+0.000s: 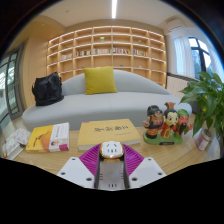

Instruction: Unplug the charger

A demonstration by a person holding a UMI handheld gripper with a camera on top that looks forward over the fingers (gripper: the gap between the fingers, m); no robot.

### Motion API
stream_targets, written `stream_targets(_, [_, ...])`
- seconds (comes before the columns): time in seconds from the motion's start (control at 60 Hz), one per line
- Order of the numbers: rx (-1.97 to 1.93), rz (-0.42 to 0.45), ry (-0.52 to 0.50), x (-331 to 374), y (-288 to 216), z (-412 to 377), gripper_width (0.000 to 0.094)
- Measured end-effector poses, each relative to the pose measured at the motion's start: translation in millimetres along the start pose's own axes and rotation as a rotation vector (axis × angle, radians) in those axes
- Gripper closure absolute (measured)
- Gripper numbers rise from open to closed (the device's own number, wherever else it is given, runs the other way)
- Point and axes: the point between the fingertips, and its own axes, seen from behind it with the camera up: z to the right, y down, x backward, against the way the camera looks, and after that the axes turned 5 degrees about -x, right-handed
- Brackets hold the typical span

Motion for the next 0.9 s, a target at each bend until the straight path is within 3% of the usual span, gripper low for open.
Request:
stream_targets(0.2, [0.016,0.014,-0.023,3,-6,-2,0.0714])
stream_targets(0.317, [0.12,0.249,-0.025,41,-93,-13,0.0717])
stream_targets(0.417, [0.119,0.333,-0.116,87,-160,-40,0.0717])
stream_targets(0.533, [0.152,0.421,-0.128,129,-199,-24,0.0718])
stream_targets(0.633, [0.147,0.34,-0.114,117,-175,9,0.0719])
stream_targets(0.833, [0.099,0.011,-0.047,80,-23,87,0.0689])
stream_targets(0.9, [0.088,-0.049,-0.044,74,12,97,0.0649])
